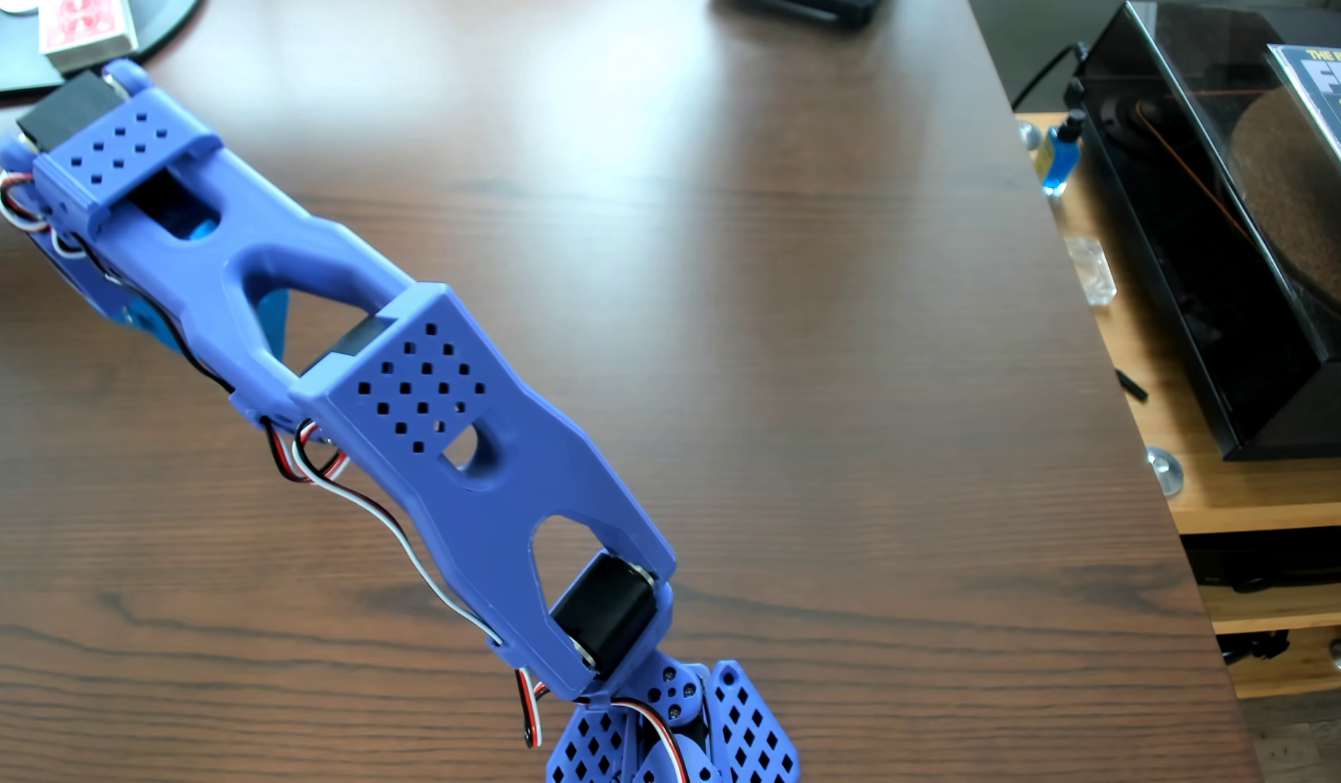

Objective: Grab the blue dice

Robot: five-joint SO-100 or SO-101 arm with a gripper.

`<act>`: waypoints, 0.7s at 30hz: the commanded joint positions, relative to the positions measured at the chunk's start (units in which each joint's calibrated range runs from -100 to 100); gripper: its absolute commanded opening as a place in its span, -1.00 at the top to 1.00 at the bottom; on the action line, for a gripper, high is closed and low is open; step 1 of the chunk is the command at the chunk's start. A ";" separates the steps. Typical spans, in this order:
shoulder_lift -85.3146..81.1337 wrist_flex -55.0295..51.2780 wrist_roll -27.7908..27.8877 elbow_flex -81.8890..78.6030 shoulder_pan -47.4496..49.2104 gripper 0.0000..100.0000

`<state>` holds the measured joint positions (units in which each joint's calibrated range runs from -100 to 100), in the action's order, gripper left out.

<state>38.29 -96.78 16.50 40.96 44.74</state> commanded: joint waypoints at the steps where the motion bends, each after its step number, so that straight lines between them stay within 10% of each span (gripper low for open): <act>1: -0.41 -1.42 1.01 4.43 -3.58 0.60; 21: 5.36 -1.76 1.48 4.07 -4.72 0.61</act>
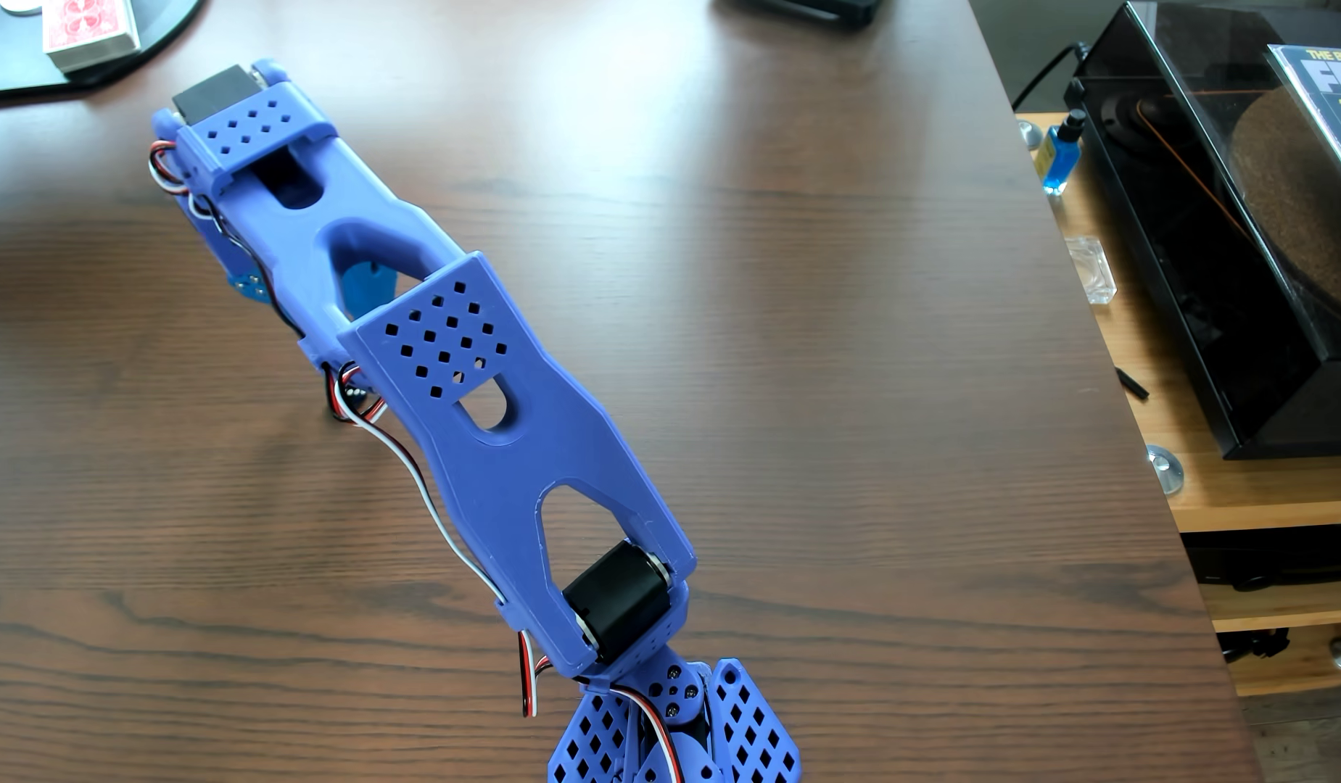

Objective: Grab the blue dice

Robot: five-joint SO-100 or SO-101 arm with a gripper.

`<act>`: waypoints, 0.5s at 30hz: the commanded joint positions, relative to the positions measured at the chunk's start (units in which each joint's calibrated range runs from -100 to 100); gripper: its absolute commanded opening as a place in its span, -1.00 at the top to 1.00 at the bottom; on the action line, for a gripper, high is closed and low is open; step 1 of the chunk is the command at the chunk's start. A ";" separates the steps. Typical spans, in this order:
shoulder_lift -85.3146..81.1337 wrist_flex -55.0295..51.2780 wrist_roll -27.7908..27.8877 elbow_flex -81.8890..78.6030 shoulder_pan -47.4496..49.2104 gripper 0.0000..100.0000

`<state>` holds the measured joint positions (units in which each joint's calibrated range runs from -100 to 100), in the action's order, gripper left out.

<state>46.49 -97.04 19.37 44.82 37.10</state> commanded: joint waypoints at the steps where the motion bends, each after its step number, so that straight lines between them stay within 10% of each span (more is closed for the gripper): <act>1: -2.83 -1.59 -1.71 0.21 3.57 0.61; 15: -2.08 -1.07 -0.29 0.12 2.26 0.61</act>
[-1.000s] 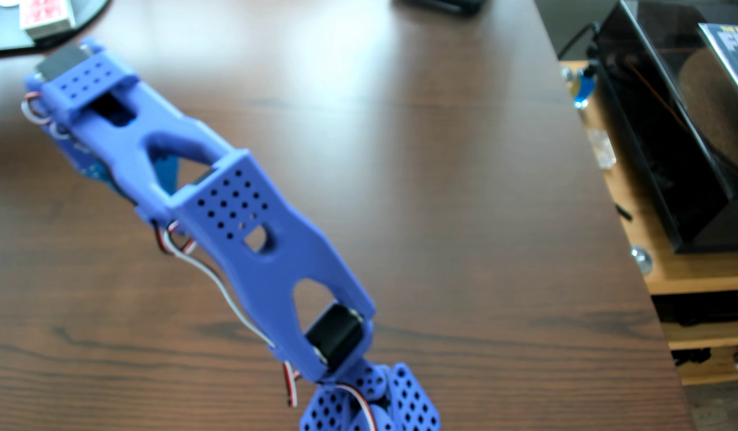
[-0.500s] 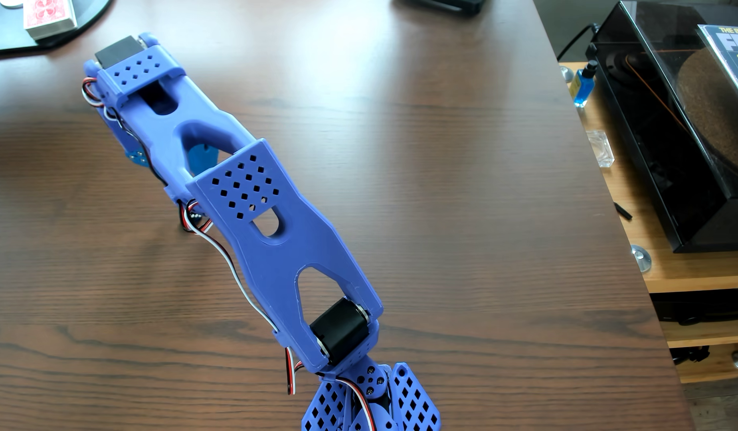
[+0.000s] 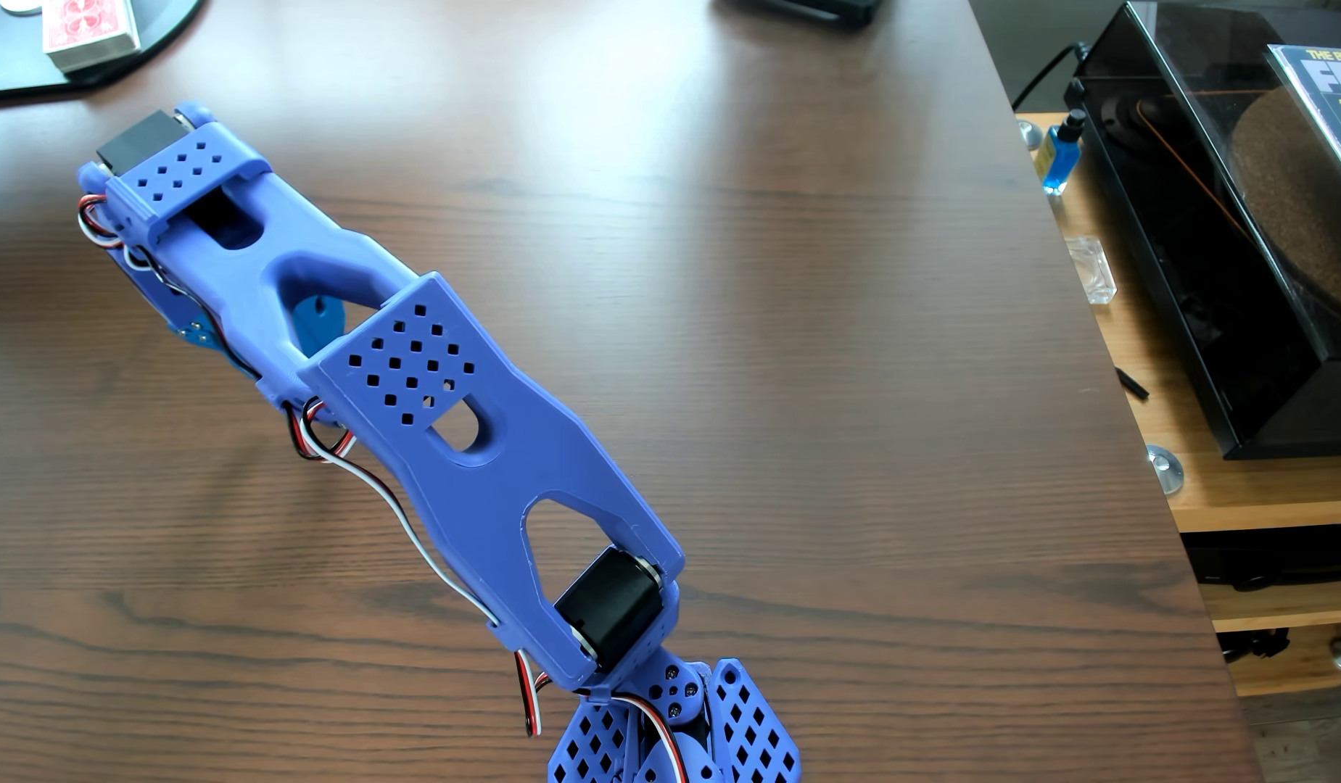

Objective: Grab the blue dice

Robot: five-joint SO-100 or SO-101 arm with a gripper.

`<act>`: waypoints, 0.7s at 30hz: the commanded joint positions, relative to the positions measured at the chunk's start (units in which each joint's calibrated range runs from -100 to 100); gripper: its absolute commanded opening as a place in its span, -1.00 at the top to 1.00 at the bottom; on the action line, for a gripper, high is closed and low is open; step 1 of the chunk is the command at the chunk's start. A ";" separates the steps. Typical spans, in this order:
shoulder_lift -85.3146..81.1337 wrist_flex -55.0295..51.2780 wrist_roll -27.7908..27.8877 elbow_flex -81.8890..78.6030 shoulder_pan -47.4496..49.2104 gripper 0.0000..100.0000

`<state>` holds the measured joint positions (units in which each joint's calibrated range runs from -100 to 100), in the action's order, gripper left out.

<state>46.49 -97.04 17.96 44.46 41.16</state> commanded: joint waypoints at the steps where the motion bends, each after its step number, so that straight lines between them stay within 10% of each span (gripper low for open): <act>1: -2.08 -1.07 1.18 0.48 -2.29 0.61; 21: 0.60 -0.99 1.18 1.29 -1.96 0.61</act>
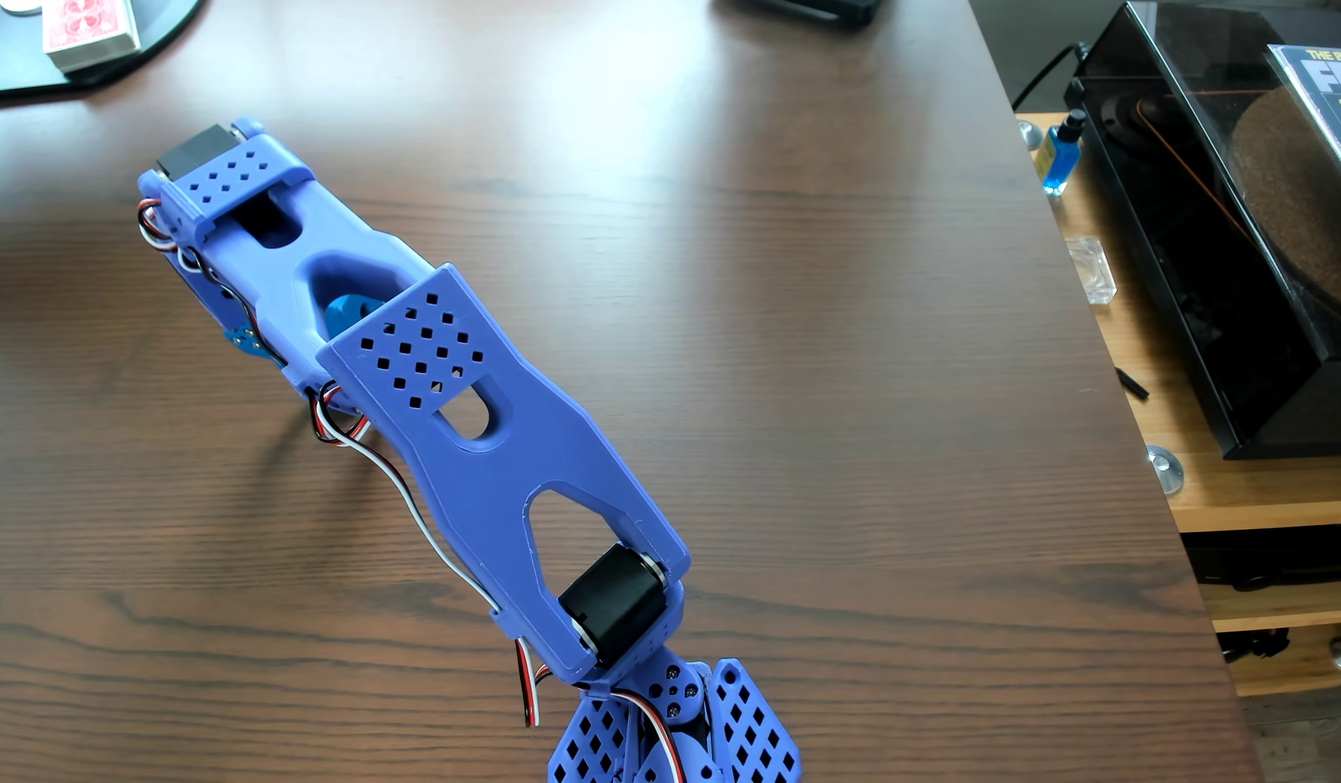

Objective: Grab the blue dice

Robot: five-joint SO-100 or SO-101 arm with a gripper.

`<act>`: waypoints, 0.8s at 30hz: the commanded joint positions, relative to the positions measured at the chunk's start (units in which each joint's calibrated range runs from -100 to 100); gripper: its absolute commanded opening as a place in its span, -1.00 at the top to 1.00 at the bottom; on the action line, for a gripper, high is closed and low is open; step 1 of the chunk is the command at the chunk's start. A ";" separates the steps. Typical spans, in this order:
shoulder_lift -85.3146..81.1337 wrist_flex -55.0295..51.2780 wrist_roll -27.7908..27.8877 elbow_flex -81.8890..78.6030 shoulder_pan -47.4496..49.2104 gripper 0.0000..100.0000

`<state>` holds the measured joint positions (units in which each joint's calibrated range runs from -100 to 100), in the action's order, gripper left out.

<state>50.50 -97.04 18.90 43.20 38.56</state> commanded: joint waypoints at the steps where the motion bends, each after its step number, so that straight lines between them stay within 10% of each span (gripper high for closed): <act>1: -3.24 -0.99 0.24 2.64 0.39 0.61; 24: -0.40 -1.07 0.34 7.34 -1.08 0.96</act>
<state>52.01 -97.04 18.95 46.16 38.56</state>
